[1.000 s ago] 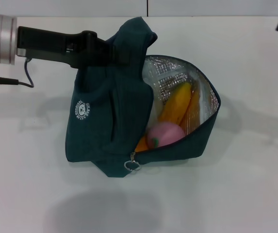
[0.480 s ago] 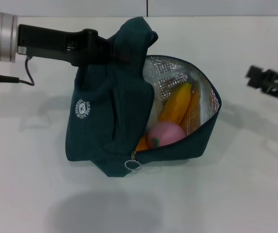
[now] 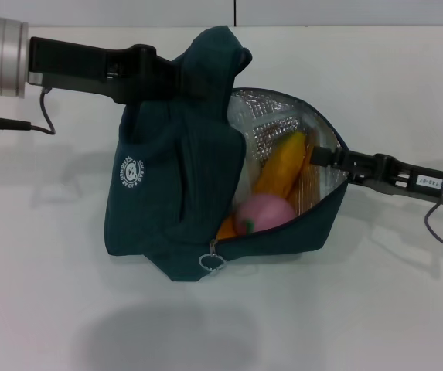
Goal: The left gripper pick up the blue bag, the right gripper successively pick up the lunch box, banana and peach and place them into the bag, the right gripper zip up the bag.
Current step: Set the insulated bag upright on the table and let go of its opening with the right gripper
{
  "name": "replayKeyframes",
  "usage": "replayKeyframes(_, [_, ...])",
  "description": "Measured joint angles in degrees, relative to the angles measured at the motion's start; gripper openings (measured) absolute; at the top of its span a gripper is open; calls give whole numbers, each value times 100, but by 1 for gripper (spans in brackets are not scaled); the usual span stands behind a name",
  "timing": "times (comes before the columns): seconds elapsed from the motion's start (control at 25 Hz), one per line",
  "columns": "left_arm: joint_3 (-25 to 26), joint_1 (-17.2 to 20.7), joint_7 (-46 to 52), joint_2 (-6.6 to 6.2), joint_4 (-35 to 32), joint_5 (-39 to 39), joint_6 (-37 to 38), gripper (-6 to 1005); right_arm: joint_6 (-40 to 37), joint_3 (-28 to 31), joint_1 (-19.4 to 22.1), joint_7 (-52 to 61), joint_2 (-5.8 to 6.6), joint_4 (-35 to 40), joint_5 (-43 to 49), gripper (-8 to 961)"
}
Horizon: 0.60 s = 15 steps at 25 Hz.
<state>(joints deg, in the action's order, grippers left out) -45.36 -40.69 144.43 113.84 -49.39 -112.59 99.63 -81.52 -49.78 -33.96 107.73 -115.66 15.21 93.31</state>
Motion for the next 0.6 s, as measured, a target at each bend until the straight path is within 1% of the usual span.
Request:
replayKeyframes(0.16, [-6, 0, -8, -3, 0, 0, -30, 42, -29, -72, -20, -85, -3, 48, -23, 761])
replayKeyframes(0.4, [-8, 0, -60, -11, 0, 0, -41, 42, -94, -14, 156, -109, -9, 128, -148, 734])
replayKeyframes(0.6, [-10, 0, -100, -11, 0, 0, -79, 42, -120, -11, 154, -118, -8, 130, -202, 530])
